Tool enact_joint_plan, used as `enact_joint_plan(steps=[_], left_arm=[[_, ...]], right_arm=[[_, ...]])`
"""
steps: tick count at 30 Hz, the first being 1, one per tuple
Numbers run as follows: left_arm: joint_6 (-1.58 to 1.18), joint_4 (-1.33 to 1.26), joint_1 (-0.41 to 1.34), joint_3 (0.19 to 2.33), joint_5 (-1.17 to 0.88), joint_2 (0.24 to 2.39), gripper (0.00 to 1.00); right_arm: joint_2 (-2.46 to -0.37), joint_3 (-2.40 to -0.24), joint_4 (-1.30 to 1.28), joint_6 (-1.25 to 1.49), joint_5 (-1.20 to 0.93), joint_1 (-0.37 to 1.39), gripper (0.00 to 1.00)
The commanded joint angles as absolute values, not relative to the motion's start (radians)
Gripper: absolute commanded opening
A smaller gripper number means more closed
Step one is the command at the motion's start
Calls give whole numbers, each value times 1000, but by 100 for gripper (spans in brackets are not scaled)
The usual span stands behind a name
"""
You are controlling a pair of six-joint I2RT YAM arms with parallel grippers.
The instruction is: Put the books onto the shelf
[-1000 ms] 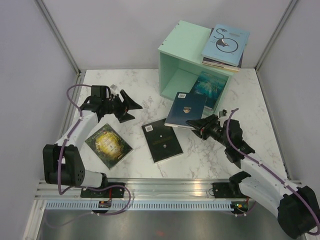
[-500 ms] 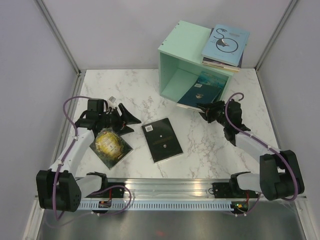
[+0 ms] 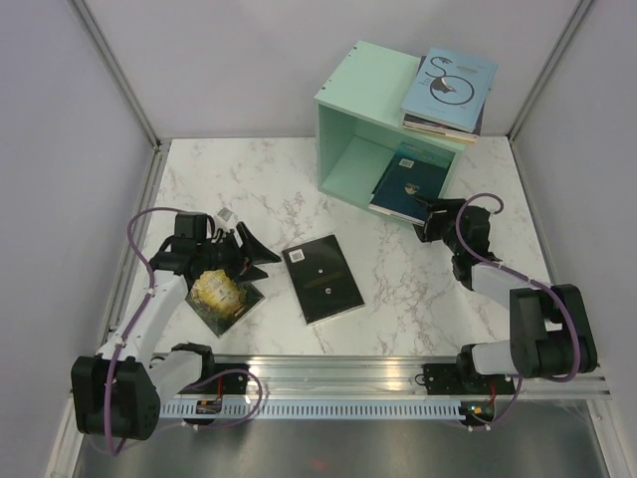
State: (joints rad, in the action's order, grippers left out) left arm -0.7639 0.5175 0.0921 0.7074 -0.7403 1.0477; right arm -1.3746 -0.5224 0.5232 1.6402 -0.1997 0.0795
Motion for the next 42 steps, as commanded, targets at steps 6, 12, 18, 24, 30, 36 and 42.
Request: enact_joint_plan(steps=[6, 12, 18, 24, 30, 36, 42], left_arm=[[-736, 465, 92, 704, -801, 1045, 70], [-729, 440, 92, 706, -818, 1094, 68], [-730, 399, 92, 706, -831, 1132, 68], [-739, 364, 92, 706, -845, 1166, 67], [-739, 356, 92, 704, -850, 1173, 66], [-736, 354, 92, 693, -851, 1169, 65], [-732, 354, 92, 689, -847, 1172, 65]], right_arm=[[-1263, -430, 520, 1727, -124, 64, 71], [-1194, -367, 468, 1710, -156, 64, 70], [-1175, -403, 381, 1643, -207, 71, 70], [-1230, -474, 267, 1542, -284, 97, 66], [-1288, -489, 276, 1545, -265, 144, 61], [-1382, -537, 336, 1572, -245, 175, 46], [-1469, -595, 416, 1605, -233, 175, 28]])
